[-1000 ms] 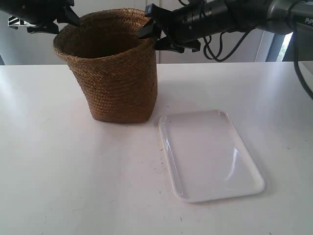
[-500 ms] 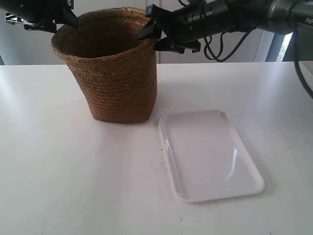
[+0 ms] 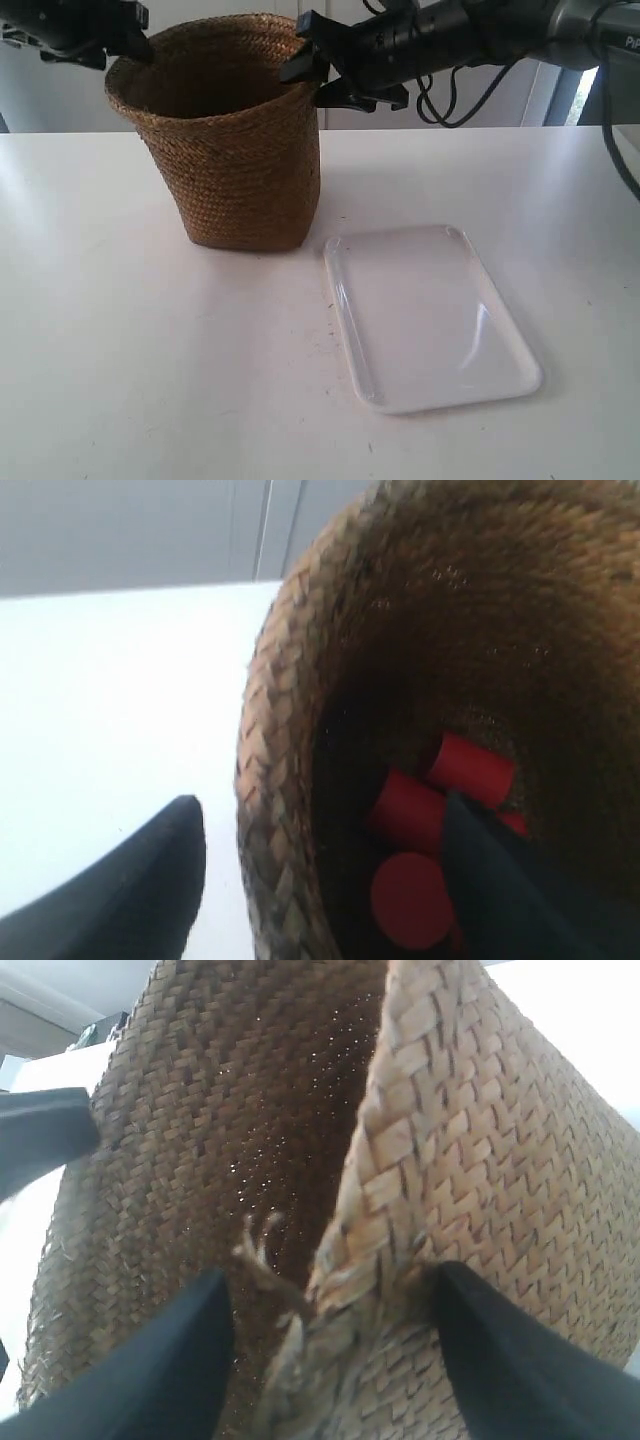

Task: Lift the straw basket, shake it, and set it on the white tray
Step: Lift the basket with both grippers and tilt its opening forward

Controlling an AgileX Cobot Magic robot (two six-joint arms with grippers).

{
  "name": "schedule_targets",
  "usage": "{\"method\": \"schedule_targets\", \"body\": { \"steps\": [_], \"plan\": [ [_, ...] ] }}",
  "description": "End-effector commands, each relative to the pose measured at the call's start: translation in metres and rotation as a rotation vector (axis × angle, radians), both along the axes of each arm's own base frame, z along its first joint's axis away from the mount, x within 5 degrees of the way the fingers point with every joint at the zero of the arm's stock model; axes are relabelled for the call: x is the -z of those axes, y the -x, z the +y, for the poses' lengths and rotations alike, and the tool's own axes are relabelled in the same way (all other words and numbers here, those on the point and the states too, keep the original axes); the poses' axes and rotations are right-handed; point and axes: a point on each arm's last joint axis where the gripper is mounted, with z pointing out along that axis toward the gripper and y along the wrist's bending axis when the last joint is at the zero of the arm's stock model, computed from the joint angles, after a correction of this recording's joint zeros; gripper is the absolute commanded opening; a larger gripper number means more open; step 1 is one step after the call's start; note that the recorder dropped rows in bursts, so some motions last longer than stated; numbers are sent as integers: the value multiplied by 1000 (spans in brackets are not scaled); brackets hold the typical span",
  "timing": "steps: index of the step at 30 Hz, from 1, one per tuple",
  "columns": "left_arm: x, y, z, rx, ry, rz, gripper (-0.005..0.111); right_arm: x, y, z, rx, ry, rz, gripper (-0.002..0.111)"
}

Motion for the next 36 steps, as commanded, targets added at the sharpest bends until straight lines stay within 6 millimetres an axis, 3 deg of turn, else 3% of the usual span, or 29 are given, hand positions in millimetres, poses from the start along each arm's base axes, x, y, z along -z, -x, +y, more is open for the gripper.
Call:
{"method": "schedule_targets", "body": {
  "steps": [1,3,5,7,9,11,17,24,30,36],
  "plan": [
    [27,-8,-6,11,65,105,70,1,-2,0,1,4,-7,56],
    [32,-10,-7,11,77,115,70,2,-3,0,9,9,-9,53],
    [32,-10,-7,11,77,115,64,2,-3,-1,15,9,-12,43],
    [29,-9,-7,11,85,109,47,2,-3,-1,22,1,1,22],
    [27,-6,-9,21,106,123,21,3,-2,0,11,5,12,0],
    [24,-3,-10,36,106,137,1,3,0,-1,6,22,22,0],
    [4,10,-12,73,88,111,0,-13,10,-12,38,184,23,0],
    [-20,35,-39,157,14,24,0,-52,33,-21,63,246,-25,0],
    [-28,68,-63,179,10,-48,0,-62,69,-16,18,347,-17,0],
    [-33,114,-87,227,-28,-146,0,-70,114,5,1,396,-118,0]
  ]
}}
